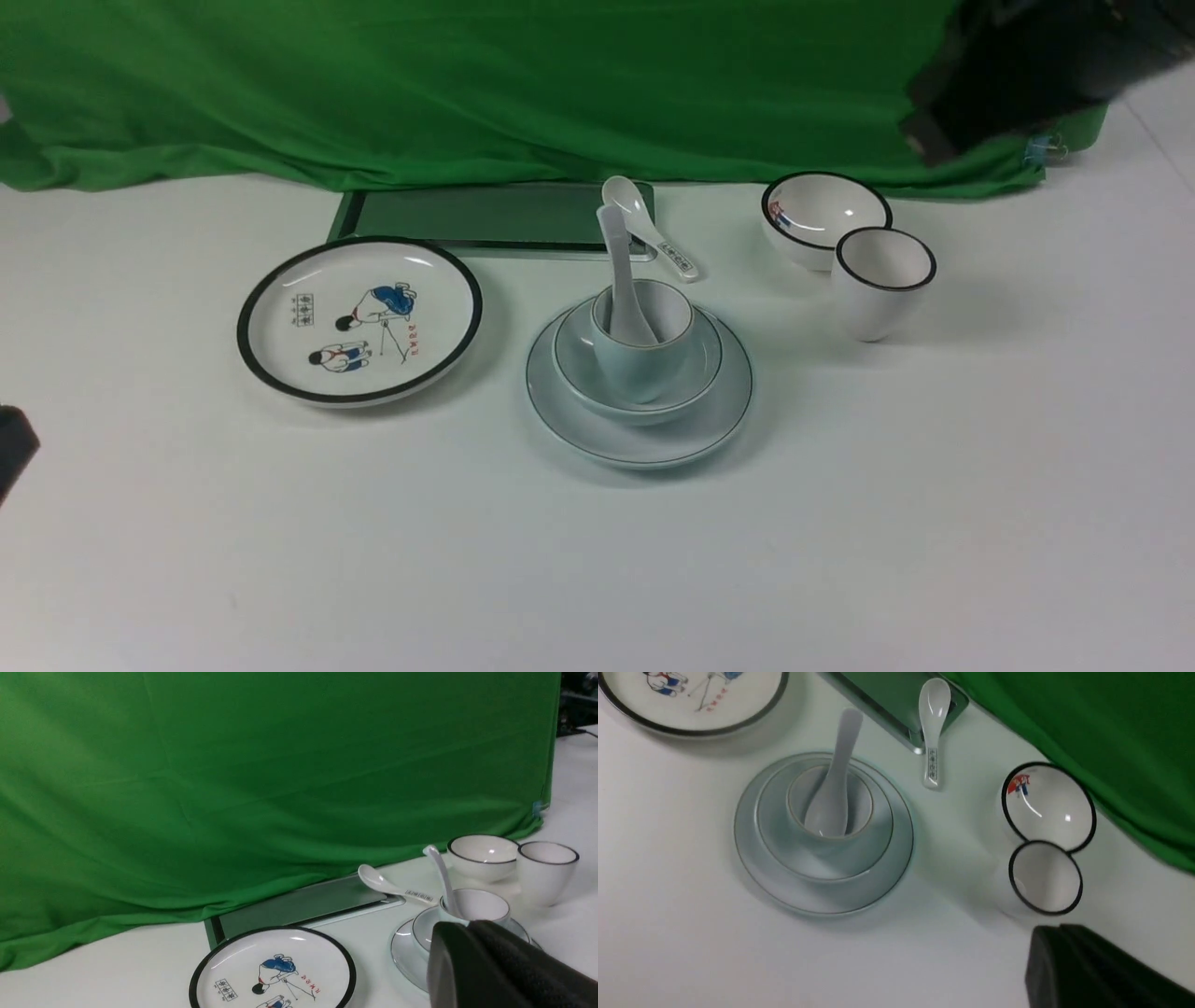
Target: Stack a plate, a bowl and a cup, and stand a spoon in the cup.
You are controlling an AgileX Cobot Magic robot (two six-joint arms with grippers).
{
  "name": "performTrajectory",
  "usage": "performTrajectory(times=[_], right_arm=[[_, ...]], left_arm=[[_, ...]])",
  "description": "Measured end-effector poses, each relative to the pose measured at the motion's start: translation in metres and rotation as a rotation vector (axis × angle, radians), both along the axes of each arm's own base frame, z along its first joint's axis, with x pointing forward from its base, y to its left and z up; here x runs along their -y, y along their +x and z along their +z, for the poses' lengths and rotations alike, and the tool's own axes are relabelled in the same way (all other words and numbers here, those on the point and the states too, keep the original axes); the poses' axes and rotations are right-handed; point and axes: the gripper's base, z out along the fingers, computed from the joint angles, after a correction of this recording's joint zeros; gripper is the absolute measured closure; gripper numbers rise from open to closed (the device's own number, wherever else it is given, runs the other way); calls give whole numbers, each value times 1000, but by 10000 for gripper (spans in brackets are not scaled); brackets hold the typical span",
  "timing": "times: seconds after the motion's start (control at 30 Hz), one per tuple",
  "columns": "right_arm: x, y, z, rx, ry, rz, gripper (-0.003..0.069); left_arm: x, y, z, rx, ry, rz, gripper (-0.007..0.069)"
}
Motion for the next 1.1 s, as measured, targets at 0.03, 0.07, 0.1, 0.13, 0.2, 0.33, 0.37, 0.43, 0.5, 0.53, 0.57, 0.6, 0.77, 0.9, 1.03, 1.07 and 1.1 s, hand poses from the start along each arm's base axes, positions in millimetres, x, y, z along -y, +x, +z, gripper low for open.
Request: performTrajectory(times=[0.03,0.07,0.1,0.13,0.2,0.33,0.37,0.43,0.5,0.53,0.57,0.6,0.77,0.9,1.03,1.07,1.1], right_arm=[[4,-7,-11,3,21,-8,646],[11,-21,-17,31,57,-12,646],[19,-36,-33,58,107,-16,646],[25,-49,-47,84,154,-17,646],[35,-71,-72,149,254,-11,646],[51,-102,-123,239,353,15,646],[58,-116,-144,331,421,43,646],[62,-127,-166,388,467,65,645],[65,-133,-178,434,502,81,644],[66,-138,-187,465,528,92,643],[68,-142,-195,483,549,100,641],[69,-144,-201,492,558,105,638],[71,-148,-214,474,559,104,621],[72,-149,-224,395,507,89,618],[79,-154,-229,342,465,42,609],[84,-157,-230,340,458,18,609],[85,-157,-230,341,457,8,609]], left_arm=[[0,-1,-1,5,-1,-2,661],[0,-1,-3,11,-3,-3,661],[0,-2,-5,11,-3,-4,661],[0,-1,-6,9,-4,-4,661],[0,-1,-9,3,-2,-4,661],[0,-1,-11,-4,0,-4,661],[0,0,-11,-4,0,-4,661],[0,0,-13,-9,1,-4,661],[0,0,-13,-10,2,-4,661],[0,0,-13,-10,2,-4,661],[0,0,-13,-10,3,-4,661],[0,0,-13,-10,3,-4,661],[0,0,-13,-10,3,-4,661],[0,0,-13,-10,3,-4,661],[0,0,-14,-12,-1,-5,661],[0,0,-14,-12,-1,-5,661],[0,0,-14,-12,-1,-5,661]])
